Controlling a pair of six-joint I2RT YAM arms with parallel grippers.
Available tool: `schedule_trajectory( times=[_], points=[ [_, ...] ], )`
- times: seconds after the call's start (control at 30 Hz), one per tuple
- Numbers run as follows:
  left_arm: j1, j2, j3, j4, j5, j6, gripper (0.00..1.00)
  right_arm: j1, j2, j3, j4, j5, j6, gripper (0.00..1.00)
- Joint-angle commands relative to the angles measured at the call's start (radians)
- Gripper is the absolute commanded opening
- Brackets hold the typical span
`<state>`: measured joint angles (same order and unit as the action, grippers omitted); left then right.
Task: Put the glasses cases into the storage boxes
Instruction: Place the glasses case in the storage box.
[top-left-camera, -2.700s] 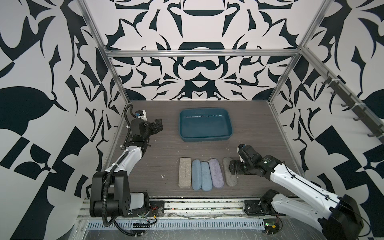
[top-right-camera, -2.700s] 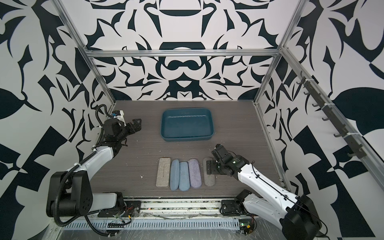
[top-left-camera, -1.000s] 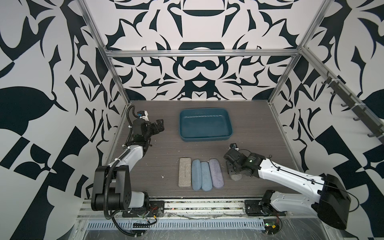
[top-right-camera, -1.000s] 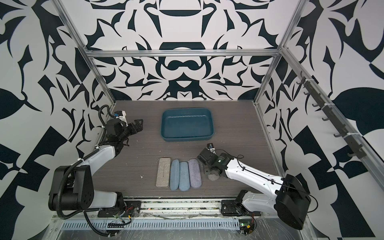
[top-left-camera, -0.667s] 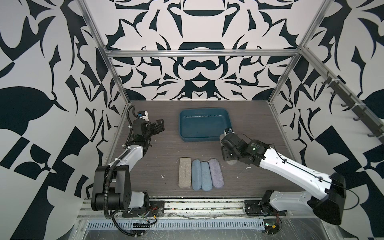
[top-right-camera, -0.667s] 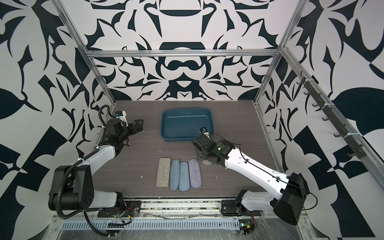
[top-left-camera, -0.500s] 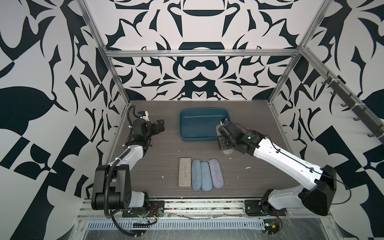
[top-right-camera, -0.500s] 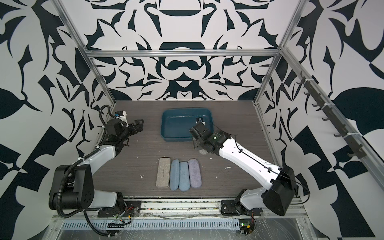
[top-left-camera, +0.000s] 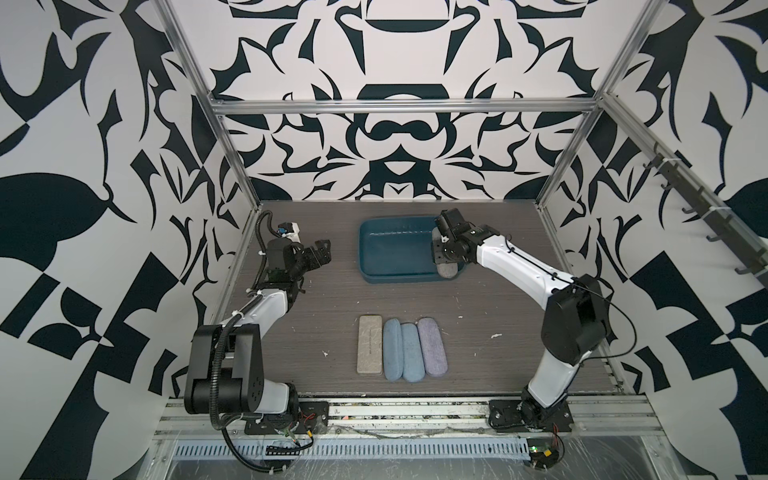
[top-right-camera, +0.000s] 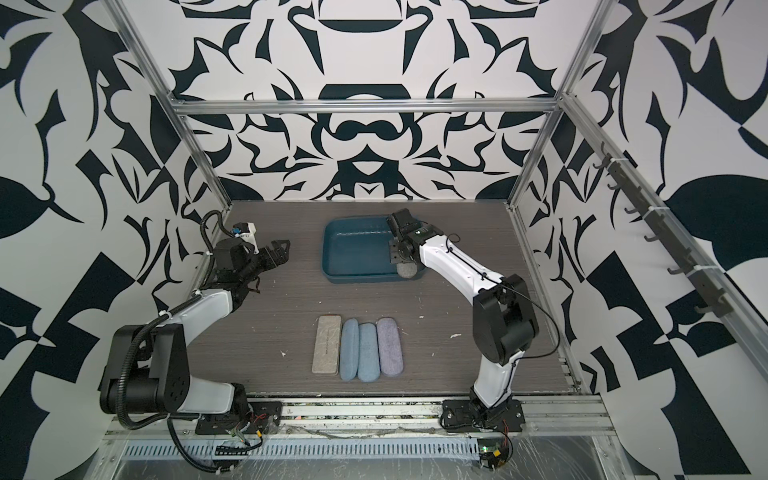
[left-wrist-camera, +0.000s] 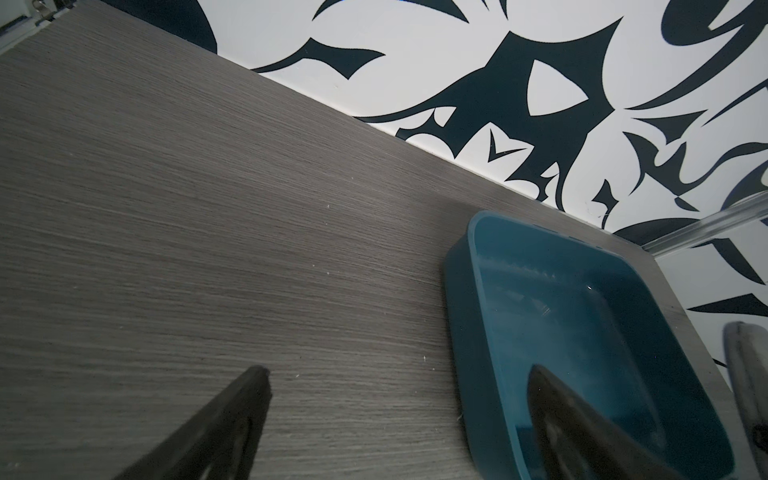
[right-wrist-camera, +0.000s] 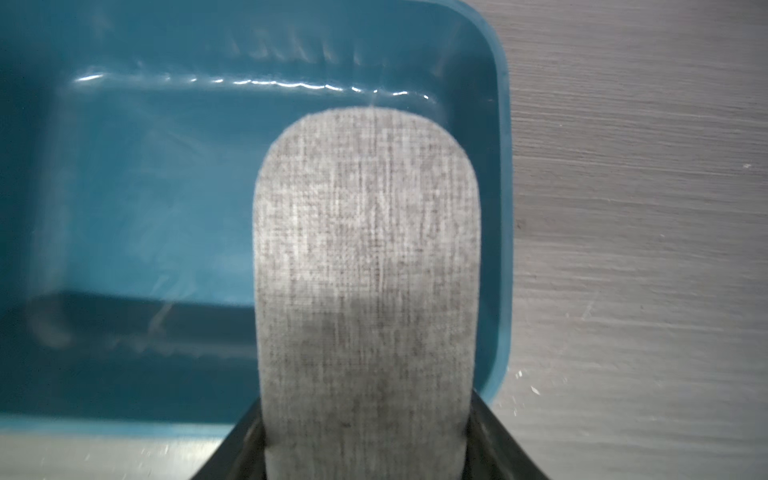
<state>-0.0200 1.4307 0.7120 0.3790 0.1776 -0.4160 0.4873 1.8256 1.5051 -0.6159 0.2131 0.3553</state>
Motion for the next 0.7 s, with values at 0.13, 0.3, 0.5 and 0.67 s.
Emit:
schedule_trajectory(
  times=[0.13, 0.3, 0.5, 0.67],
  points=[
    [-0.003, 0.016, -0.022, 0.024, 0.031, -0.012, 0.99, -0.036, 0.137, 0.187, 0.019, -0.047, -0.048, 0.43],
    [-0.002, 0.015, -0.026, 0.023, 0.032, -0.006, 0.99, -0.05, 0.216, 0.255, 0.004, -0.044, -0.056, 0.43],
    [-0.002, 0.017, -0.026, 0.017, 0.031, 0.003, 0.99, -0.052, 0.259, 0.273, -0.012, -0.044, -0.056, 0.43],
    [-0.002, 0.023, -0.022, 0.019, 0.033, 0.003, 0.99, -0.052, 0.268, 0.248, -0.005, -0.044, -0.053, 0.45]
  ],
)
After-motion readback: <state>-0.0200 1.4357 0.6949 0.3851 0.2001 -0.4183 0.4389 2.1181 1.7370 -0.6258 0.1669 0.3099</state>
